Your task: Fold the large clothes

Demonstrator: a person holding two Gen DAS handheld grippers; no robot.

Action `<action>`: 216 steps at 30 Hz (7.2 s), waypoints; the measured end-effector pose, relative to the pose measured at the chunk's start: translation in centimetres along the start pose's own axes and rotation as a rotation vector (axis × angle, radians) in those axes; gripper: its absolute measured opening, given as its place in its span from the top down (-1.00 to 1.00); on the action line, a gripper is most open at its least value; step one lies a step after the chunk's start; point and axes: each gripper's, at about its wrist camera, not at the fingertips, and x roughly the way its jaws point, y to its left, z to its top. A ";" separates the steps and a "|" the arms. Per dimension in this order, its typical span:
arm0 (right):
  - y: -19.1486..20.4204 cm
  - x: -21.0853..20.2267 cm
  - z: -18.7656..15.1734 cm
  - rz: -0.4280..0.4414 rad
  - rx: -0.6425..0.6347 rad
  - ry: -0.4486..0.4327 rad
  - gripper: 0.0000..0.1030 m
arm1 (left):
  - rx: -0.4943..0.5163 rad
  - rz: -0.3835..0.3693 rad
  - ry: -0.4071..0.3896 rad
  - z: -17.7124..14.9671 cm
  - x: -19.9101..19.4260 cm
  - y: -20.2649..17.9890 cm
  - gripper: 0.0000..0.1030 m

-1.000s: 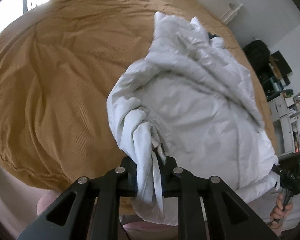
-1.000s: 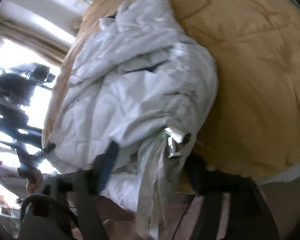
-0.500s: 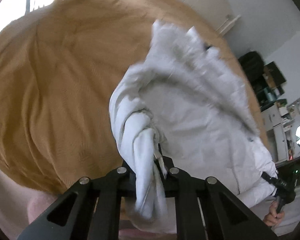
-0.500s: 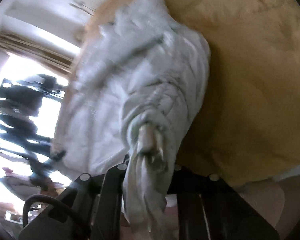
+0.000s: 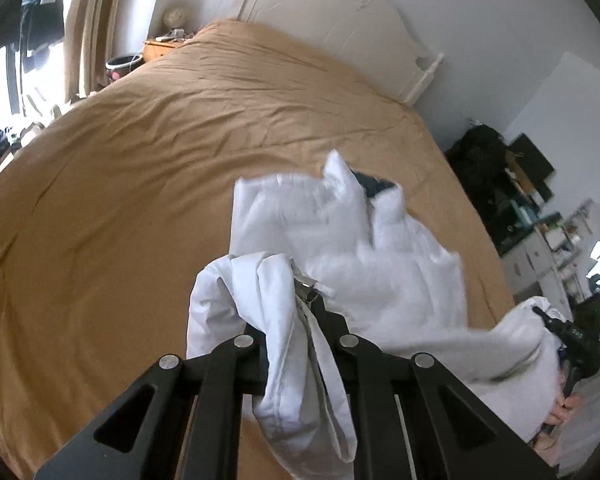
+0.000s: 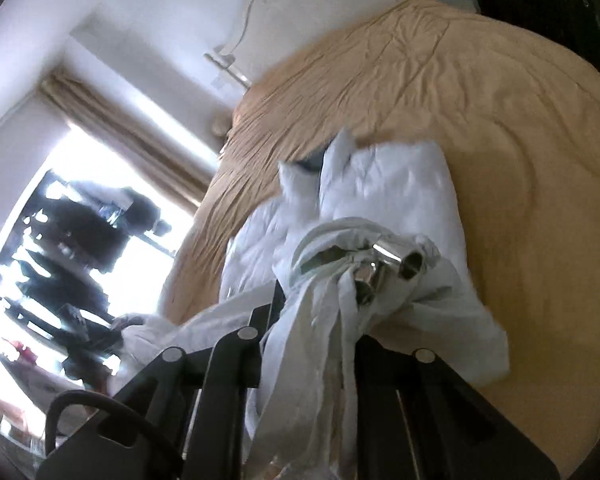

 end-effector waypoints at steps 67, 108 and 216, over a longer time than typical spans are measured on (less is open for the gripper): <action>-4.2 21.6 8.6 -0.579 -0.230 0.117 -0.03 | 0.184 0.418 0.122 4.0 26.0 -3.9 -0.75; -13.4 16.0 3.5 0.062 0.330 0.087 0.31 | -0.313 -0.234 0.084 -3.6 13.7 6.3 0.40; -3.2 13.1 -8.7 -0.335 -0.250 -0.094 0.94 | 0.051 0.274 -0.049 -13.0 9.7 -4.0 -0.34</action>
